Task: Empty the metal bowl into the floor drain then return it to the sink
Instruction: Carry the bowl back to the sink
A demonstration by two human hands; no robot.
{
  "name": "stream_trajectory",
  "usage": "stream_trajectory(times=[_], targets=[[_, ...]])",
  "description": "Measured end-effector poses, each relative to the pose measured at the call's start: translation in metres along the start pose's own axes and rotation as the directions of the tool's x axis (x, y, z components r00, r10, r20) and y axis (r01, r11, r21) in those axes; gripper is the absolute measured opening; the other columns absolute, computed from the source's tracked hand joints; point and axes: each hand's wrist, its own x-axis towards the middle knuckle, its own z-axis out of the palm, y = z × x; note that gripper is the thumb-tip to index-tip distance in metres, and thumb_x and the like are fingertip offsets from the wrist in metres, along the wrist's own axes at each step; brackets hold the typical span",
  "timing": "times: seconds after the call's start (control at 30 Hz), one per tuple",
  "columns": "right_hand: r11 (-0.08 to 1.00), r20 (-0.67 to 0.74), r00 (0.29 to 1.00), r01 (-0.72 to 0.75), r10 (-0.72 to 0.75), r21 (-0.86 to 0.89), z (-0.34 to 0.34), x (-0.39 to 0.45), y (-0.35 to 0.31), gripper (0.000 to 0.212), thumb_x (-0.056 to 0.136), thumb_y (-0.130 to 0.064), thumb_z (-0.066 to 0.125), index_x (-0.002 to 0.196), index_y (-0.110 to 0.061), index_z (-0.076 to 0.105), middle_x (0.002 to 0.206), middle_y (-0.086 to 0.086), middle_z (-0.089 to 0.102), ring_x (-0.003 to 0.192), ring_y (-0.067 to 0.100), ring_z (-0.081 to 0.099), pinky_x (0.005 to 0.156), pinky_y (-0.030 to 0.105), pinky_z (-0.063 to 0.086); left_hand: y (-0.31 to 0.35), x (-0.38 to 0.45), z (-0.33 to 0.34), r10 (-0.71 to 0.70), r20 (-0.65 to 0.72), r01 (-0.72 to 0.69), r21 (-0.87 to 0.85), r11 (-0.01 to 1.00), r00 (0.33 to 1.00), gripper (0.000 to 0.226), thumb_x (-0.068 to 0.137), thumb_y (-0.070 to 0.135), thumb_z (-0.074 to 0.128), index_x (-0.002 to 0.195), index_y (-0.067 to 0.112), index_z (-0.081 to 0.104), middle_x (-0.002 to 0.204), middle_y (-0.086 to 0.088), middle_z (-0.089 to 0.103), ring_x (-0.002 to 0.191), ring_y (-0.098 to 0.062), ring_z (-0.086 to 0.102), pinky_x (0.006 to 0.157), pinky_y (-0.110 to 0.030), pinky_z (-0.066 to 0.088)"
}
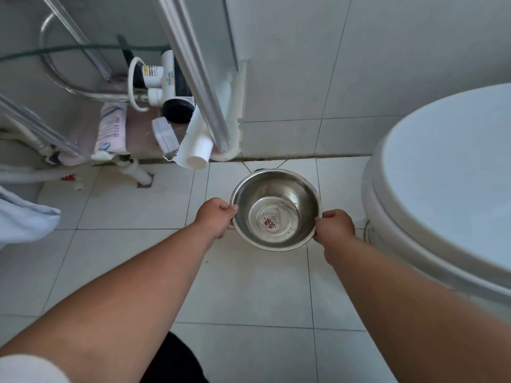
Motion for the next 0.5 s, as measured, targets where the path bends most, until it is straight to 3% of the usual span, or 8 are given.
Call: stream_trajectory(times=[0.03,0.07,0.1,0.17,0.27,0.33,0.4,0.5], targets=[[1.0,0.005,1.0,-0.017,0.017,0.004,-0.005,-0.006,-0.002,0.009,0.078,-0.003,0.057,0.086,-0.002,0.06,0.087,0.018,0.065,0.082,0.028,0.068,0.081,0.049,0.062,0.001,-0.008,-0.002,-0.013,0.006,0.013,0.004,1.0,1.0,0.024,0.106,0.029,0.068,0.106,0.006,0.066,0.081,-0.011,0.065,0.065,-0.022,0.057,0.049,-0.026,0.038],[0.999,0.021,0.999,-0.046,0.046,0.002,-0.009,-0.012,-0.002,0.024,0.08,-0.004,0.057,0.103,-0.002,0.064,0.121,0.032,0.056,0.095,0.031,0.071,0.086,0.057,0.063,0.002,-0.017,-0.005,-0.026,0.01,0.025,0.007,1.0,1.0,0.023,0.107,0.029,0.067,0.105,0.007,0.065,0.082,-0.012,0.065,0.064,-0.021,0.057,0.05,-0.027,0.038],[0.998,0.042,0.997,-0.069,0.069,0.003,-0.014,-0.021,-0.005,0.034,0.082,-0.006,0.057,0.115,-0.007,0.064,0.106,0.02,0.064,0.1,0.035,0.07,0.086,0.058,0.063,0.004,-0.027,-0.008,-0.036,0.014,0.035,0.014,0.999,0.999,0.022,0.107,0.03,0.067,0.104,0.008,0.064,0.083,-0.012,0.065,0.064,-0.02,0.056,0.05,-0.028,0.039],[0.994,0.071,0.992,-0.106,0.104,0.013,-0.027,-0.043,-0.012,0.038,0.084,-0.008,0.056,0.12,-0.017,0.06,0.107,0.009,0.061,0.097,0.036,0.069,0.084,0.052,0.063,0.009,-0.049,-0.016,-0.054,0.029,0.053,0.033,0.998,0.998,0.021,0.107,0.029,0.066,0.1,0.01,0.062,0.084,-0.013,0.063,0.065,-0.021,0.053,0.051,-0.028,0.039],[0.989,0.085,0.986,-0.144,0.142,0.018,-0.05,-0.077,-0.022,0.037,0.088,-0.001,0.055,0.12,-0.018,0.059,0.102,0.011,0.06,0.093,0.037,0.068,0.084,0.05,0.061,0.018,-0.087,-0.029,-0.092,0.042,0.09,0.049,0.995,0.995,0.021,0.107,0.029,0.066,0.096,0.012,0.06,0.082,-0.013,0.062,0.067,-0.024,0.049,0.051,-0.028,0.036],[0.991,0.089,0.987,-0.133,0.135,-0.025,-0.066,-0.103,-0.027,0.03,0.086,0.001,0.056,0.108,-0.02,0.059,0.098,0.013,0.062,0.083,0.034,0.067,0.069,0.037,0.059,0.023,-0.115,-0.037,-0.114,0.059,0.11,0.07,0.991,0.992,0.022,0.107,0.029,0.066,0.095,0.012,0.059,0.082,-0.014,0.062,0.07,-0.025,0.048,0.05,-0.027,0.036],[0.988,0.082,0.985,-0.146,0.149,-0.041,-0.086,-0.131,-0.033,0.024,0.084,0.001,0.056,0.093,-0.02,0.055,0.083,0.009,0.056,0.067,0.027,0.056,0.054,0.028,0.044,0.03,-0.149,-0.046,-0.143,0.064,0.138,0.068,0.988,0.988,0.024,0.107,0.028,0.066,0.092,0.014,0.055,0.081,-0.016,0.059,0.073,-0.025,0.045,0.05,-0.027,0.034],[0.979,0.078,0.978,-0.185,0.191,-0.081,-0.116,-0.172,-0.042,0.023,0.088,0.001,0.056,0.106,-0.014,0.058,0.086,0.008,0.057,0.07,0.026,0.054,0.059,0.03,0.044,0.041,-0.204,-0.058,-0.178,0.066,0.173,0.085,0.981,0.982,0.029,0.107,0.029,0.065,0.088,0.015,0.048,0.08,-0.016,0.057,0.072,-0.024,0.042,0.049,-0.028,0.034]])
